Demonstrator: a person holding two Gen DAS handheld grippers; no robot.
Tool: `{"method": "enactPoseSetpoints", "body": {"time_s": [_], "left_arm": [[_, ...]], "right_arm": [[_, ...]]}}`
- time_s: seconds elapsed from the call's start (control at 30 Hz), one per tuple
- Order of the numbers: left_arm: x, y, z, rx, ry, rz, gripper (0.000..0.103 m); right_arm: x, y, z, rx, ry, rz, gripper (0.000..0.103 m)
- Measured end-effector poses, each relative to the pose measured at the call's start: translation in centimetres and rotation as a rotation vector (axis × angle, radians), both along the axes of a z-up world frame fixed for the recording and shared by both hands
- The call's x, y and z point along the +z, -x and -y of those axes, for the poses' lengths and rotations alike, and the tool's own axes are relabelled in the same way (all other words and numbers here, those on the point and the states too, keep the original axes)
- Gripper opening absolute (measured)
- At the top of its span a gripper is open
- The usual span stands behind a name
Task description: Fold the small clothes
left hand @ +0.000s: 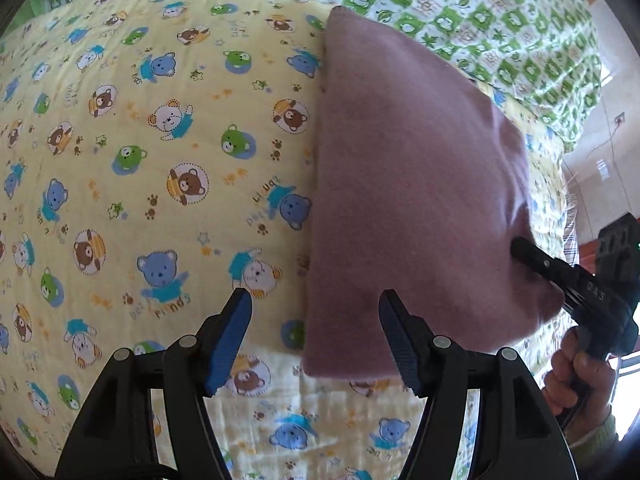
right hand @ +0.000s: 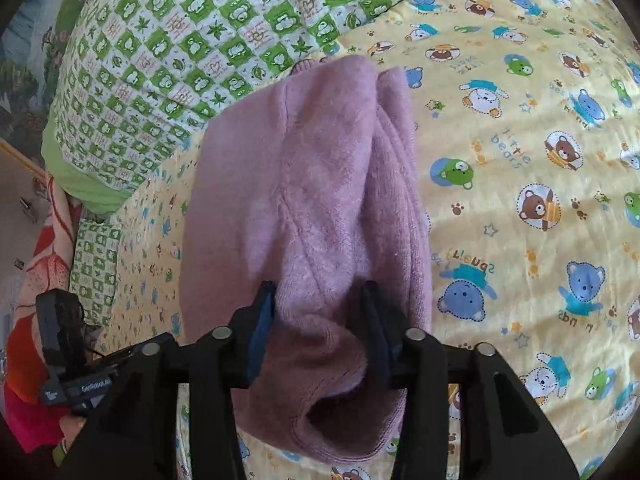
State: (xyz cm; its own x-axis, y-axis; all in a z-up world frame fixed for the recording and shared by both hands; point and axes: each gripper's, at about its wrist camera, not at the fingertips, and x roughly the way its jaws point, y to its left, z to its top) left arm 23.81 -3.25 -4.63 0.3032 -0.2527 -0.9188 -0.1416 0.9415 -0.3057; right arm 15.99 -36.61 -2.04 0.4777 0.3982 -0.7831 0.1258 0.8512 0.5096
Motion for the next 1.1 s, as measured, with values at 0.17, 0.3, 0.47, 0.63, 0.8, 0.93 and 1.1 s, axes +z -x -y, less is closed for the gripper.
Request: {"method": "enactPoseSetpoints", "body": {"time_s": [0.17,0.3,0.47,0.63,0.8,0.93,1.1], "left_arm": [[-0.5,-1.4,-0.1,-0.016,0.030,0.004,0.068],[-0.9,-2.3,0.7,-0.036,0.052,-0.005,0.071],[-1.8,-3.2,2.1,-0.083,0.032,-0.024,0.073],[-3.1,-3.2,2.8,-0.101,0.026,-0.047,0.078],[-2.3,-4.1,3.3,-0.099,0.039,-0.031,0.077],[-1.2,-5.9,3.7,-0.090,0.051,-0.013,0.078],[-0.4,-7.5,3.3,-0.065,0.085,-0.001,0.078]], "right_arm": [[3.1,-0.1,0.7,-0.009,-0.107,0.091,0.011],[5.9,0.4,1.6,-0.053,-0.112,0.143,0.010],[1.3,1.4,2.9,-0.117,-0.048,0.046,0.010],[-1.7,2.4,3.0,-0.131,0.006,0.060,0.010],[-1.6,2.1,3.6,-0.163,-0.041,0.069,0.013],[0.9,2.3,3.5,-0.158,-0.036,0.109,0.025],[2.3,1.0,4.1,-0.180,-0.023,0.120,0.045]]}}
